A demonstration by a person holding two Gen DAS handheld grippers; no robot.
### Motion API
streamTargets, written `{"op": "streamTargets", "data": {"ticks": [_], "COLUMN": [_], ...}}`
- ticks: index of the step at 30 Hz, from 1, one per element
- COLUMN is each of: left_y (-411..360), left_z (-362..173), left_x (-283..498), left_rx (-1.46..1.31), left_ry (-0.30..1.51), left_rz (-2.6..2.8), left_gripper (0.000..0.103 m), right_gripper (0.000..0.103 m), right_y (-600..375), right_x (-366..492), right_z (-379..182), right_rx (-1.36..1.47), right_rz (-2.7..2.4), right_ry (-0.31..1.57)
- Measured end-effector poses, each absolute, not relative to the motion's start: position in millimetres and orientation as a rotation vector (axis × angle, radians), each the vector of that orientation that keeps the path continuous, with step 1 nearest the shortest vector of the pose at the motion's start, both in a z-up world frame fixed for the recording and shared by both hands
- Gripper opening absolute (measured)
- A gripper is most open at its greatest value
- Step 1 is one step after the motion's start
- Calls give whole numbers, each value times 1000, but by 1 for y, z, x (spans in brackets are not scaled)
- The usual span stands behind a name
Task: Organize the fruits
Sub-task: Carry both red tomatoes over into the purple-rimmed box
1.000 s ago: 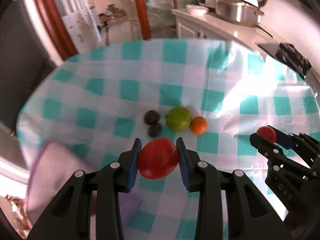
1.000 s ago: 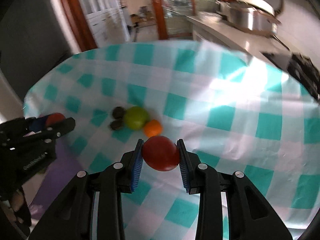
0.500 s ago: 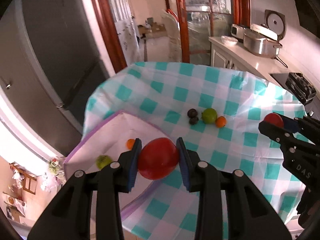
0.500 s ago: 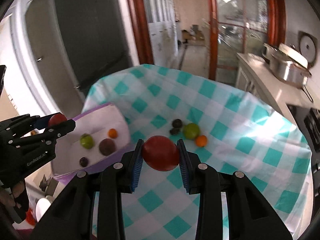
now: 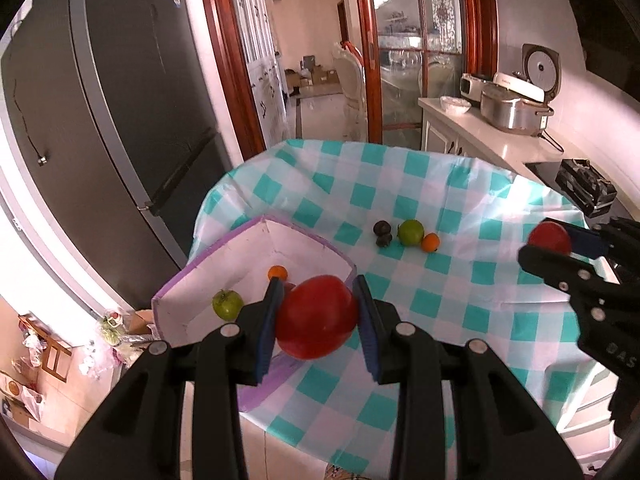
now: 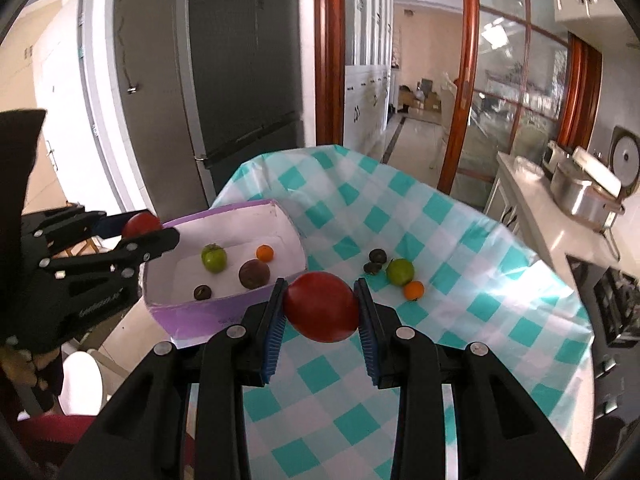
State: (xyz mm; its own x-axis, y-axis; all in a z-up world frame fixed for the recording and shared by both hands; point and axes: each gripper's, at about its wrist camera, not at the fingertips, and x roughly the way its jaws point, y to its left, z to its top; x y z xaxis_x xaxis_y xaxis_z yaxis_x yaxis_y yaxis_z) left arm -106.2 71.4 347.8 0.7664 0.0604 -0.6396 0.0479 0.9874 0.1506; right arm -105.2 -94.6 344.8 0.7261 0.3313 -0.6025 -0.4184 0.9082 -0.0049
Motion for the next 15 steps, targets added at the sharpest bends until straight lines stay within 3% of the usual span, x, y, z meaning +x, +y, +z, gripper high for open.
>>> {"op": "streamTargets", "data": {"ticks": [15], "left_y": [83], "left_z": [371], "left_x": [-163], "left_rx": [190], "left_ry": [628], "left_rz": [-24], "left_gripper": [36], "right_gripper": [33], "right_y": [-124], "right_x": [-190], "right_z": [386], "right_rx": [-262], "right_rz": [387], "right_ry": [503]}}
